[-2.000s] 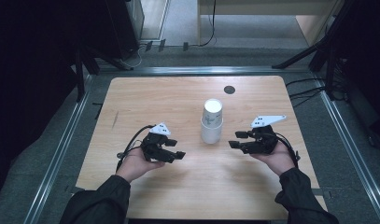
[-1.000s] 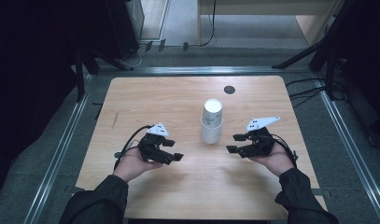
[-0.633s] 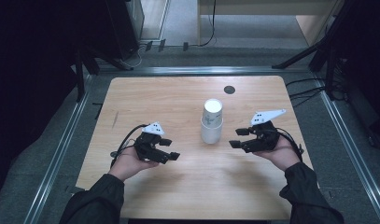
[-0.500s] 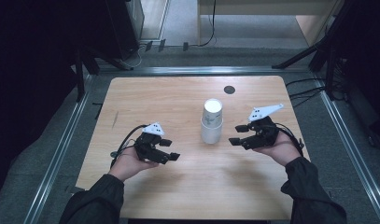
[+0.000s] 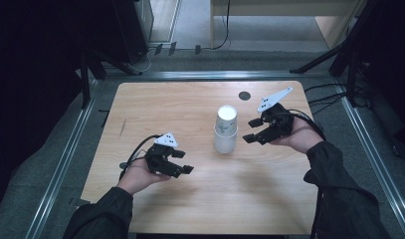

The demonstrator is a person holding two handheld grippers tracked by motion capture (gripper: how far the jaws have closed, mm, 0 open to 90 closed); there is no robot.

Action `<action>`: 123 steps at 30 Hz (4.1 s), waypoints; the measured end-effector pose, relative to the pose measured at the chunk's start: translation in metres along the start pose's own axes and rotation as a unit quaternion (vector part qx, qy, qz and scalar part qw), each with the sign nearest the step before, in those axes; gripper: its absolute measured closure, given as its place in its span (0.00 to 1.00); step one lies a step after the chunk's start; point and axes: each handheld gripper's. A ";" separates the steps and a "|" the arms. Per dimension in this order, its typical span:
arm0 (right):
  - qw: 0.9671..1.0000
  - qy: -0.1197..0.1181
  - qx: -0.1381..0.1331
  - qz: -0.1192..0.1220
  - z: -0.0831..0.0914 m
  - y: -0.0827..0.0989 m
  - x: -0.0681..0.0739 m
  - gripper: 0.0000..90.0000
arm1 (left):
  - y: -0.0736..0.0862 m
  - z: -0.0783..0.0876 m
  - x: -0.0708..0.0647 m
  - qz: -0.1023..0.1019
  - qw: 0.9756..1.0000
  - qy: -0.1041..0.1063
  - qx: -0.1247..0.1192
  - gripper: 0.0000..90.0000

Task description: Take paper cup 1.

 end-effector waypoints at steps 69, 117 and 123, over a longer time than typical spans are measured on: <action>0.985 -0.011 0.153 0.080 -0.050 -0.106 -0.005 0.36 | -0.002 -0.001 -0.007 -0.008 1.000 0.021 0.000 0.34; 0.987 -0.008 0.140 0.085 -0.010 -0.129 0.009 0.37 | -0.002 -0.001 -0.008 -0.008 1.000 0.020 -0.003 0.33; 0.988 -0.011 0.131 0.083 0.004 -0.135 0.012 0.37 | -0.002 0.000 -0.006 -0.003 1.000 0.019 -0.007 0.33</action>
Point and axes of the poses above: each handheld gripper's, and its own axes: z roughly backward along the jaws, y roughly out of its underside, x roughly to its left, and after that the axes turned 8 degrees about -z, right-handed
